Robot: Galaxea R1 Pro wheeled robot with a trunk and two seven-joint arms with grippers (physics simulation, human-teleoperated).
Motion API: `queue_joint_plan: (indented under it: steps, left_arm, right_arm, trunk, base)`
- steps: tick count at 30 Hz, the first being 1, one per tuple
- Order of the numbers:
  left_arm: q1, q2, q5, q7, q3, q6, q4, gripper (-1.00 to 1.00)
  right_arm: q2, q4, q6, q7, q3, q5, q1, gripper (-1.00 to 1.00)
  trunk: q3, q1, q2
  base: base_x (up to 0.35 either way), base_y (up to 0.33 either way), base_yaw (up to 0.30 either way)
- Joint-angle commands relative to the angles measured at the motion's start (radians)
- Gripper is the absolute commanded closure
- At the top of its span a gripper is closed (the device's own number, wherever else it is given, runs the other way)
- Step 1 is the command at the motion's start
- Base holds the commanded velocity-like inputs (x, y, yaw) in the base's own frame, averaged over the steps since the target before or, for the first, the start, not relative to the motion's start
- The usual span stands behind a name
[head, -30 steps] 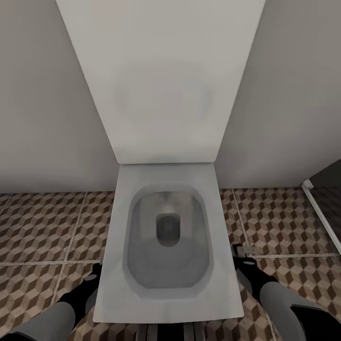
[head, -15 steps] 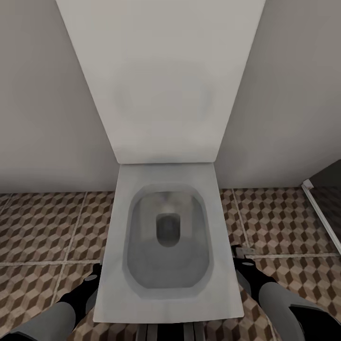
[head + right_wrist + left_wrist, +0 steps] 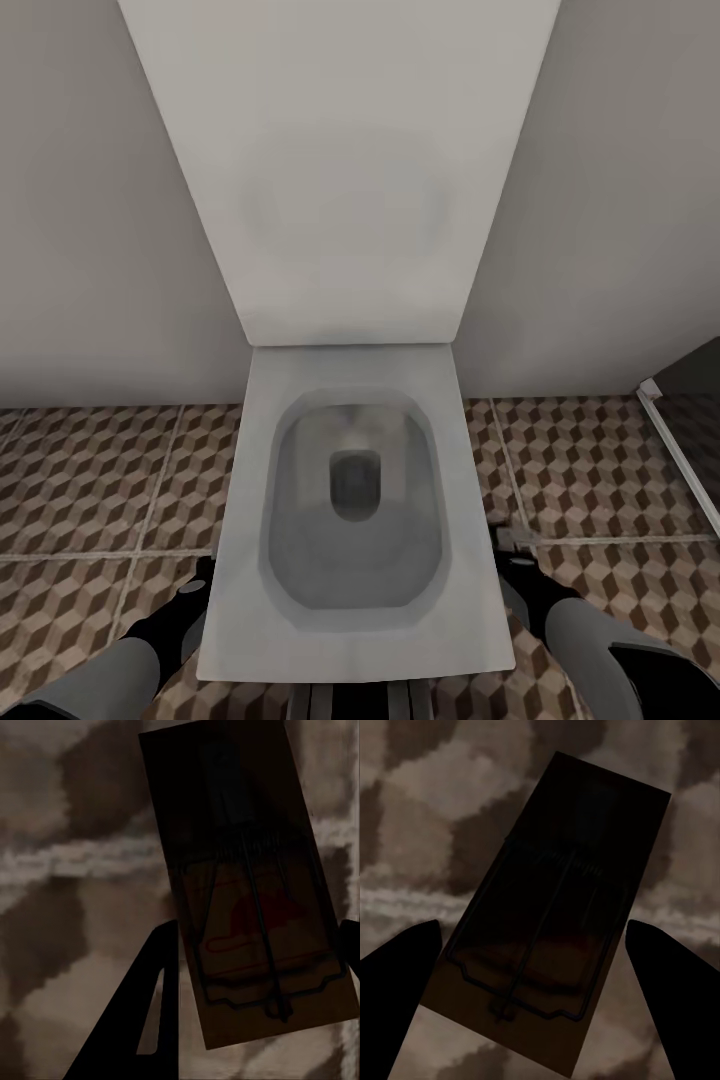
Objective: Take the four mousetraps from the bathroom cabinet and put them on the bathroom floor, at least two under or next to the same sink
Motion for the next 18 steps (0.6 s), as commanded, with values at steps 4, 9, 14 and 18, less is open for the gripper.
queue_joint_plan:
  steps: [4,9,14,18]
  left_arm:
    - [0.000,0.001,0.007,0.007,-0.009,-0.003,0.000,1.00]
    - [0.000,0.001,0.007,0.006,-0.009,-0.003,0.000,1.00]
    - [0.000,0.001,0.007,0.006,-0.009,-0.003,0.000,1.00]
    - [0.000,0.001,0.007,0.006,-0.010,-0.003,0.000,1.00]
  right_arm:
    - [0.000,0.018,0.003,-0.001,-0.007,0.008,0.000,1.00]
    - [-0.001,0.027,0.000,-0.001,-0.008,0.008,0.000,1.00]
    - [-0.002,0.029,-0.005,-0.001,-0.008,0.009,0.001,1.00]
    - [-0.001,0.030,-0.012,-0.001,-0.008,0.009,0.001,1.00]
  trunk:
    - [-0.001,0.000,0.000]
    - [-0.001,0.000,0.000]
    - [-0.001,0.000,0.000]
    - [-0.001,0.000,0.000]
  base:
    - [0.000,0.000,0.000]
    - [0.000,0.000,0.000]
    - [0.000,0.000,0.000]
    - [0.000,0.000,0.000]
